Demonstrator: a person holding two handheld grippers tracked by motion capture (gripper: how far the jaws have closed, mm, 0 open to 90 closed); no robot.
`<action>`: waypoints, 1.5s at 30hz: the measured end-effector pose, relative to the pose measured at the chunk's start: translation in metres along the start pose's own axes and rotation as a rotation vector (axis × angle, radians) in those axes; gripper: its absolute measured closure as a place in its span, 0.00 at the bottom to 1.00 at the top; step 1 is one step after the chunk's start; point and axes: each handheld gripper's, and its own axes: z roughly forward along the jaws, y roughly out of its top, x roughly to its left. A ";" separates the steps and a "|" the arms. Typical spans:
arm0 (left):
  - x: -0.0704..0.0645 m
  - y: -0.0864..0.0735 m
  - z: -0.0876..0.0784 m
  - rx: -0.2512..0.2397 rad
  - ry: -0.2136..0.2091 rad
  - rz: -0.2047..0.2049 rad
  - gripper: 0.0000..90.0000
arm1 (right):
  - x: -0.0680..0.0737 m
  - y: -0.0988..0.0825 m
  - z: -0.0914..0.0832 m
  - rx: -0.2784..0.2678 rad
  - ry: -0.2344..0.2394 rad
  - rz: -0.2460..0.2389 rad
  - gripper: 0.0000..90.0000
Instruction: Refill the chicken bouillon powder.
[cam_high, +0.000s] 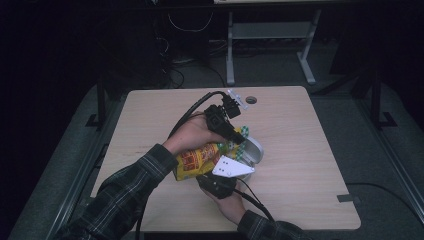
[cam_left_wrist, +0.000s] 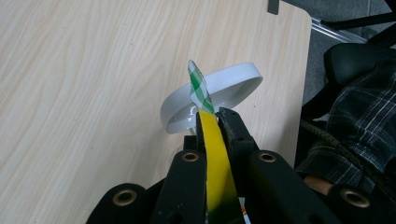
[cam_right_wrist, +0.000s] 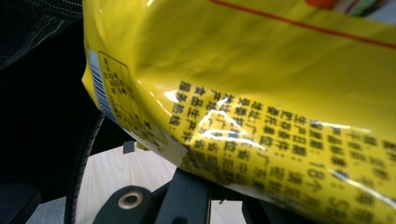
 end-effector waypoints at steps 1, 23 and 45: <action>0.000 0.000 0.000 0.000 -0.001 0.000 0.97 | 0.000 0.000 0.000 0.000 0.001 0.000 1.00; 0.000 0.000 0.000 0.010 0.001 -0.002 0.97 | 0.001 0.000 0.000 0.001 0.005 0.003 1.00; -0.001 0.001 0.001 0.019 0.000 -0.008 0.99 | 0.001 0.000 0.000 -0.005 0.008 0.006 1.00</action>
